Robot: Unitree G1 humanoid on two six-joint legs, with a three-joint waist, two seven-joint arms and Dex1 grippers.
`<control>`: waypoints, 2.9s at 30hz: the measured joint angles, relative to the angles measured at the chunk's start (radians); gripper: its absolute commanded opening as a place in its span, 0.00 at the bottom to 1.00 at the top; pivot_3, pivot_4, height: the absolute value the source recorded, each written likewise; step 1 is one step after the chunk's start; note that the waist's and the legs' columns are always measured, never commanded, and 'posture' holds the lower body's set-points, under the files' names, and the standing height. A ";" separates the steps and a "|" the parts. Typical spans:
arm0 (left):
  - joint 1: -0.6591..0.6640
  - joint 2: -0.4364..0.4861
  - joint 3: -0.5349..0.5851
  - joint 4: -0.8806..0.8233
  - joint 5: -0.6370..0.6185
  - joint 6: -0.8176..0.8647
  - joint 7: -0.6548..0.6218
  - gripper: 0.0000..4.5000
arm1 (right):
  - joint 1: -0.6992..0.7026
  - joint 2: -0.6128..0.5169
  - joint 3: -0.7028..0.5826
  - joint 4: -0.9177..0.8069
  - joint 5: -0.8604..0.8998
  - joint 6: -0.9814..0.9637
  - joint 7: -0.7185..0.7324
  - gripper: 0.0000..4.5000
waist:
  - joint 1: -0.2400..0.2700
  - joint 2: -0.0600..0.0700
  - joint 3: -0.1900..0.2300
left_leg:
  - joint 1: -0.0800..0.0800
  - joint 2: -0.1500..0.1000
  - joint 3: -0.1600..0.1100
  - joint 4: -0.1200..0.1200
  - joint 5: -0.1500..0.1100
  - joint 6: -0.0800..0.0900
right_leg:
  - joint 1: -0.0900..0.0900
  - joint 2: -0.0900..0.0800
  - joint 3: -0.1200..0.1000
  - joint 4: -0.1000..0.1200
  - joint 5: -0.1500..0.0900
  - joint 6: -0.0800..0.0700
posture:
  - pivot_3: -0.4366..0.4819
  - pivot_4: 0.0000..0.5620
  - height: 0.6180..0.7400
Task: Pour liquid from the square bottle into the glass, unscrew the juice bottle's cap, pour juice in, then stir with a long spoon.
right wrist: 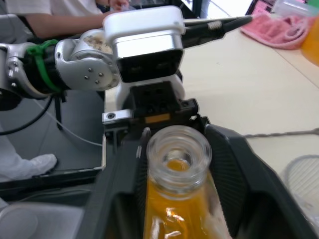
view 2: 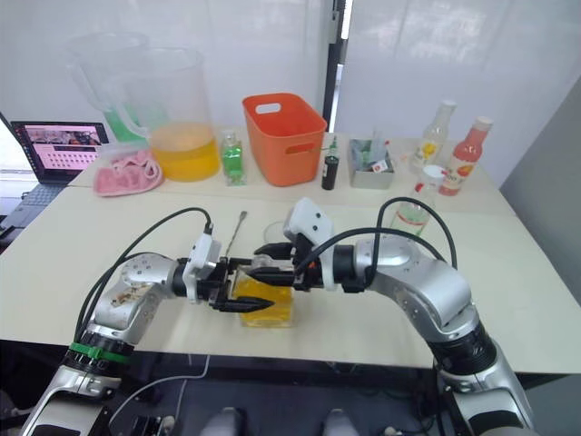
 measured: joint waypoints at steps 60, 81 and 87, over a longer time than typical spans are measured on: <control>-0.063 -0.031 -0.017 0.094 0.036 0.008 0.004 0.63 | 0.493 -0.151 -0.842 0.517 -0.151 -0.382 -0.221 0.24 | -0.008 0.011 -0.005 | 0.013 -0.004 0.002 -0.011 -0.003 -0.004 | 0.014 -0.004 0.002 -0.012 -0.003 0.001 | 0.48 0.27 0.92; 0.045 -0.030 0.019 -0.125 0.022 0.156 0.128 0.63 | 0.217 -0.020 -0.730 1.191 -0.273 -0.740 -0.354 0.24 | -0.017 0.014 -0.004 | 0.009 -0.009 -0.003 -0.015 0.002 0.005 | 0.016 -0.004 0.004 -0.014 -0.007 0.007 | 0.48 0.27 0.92; 0.045 -0.024 0.019 -0.125 0.022 0.159 0.134 0.63 | 0.169 -0.020 -0.713 1.316 -0.292 -0.848 -0.348 0.24 | -0.027 0.014 -0.004 | 0.010 -0.010 -0.005 -0.013 0.002 0.005 | 0.019 -0.004 0.004 -0.014 -0.007 0.007 | 0.48 0.27 0.92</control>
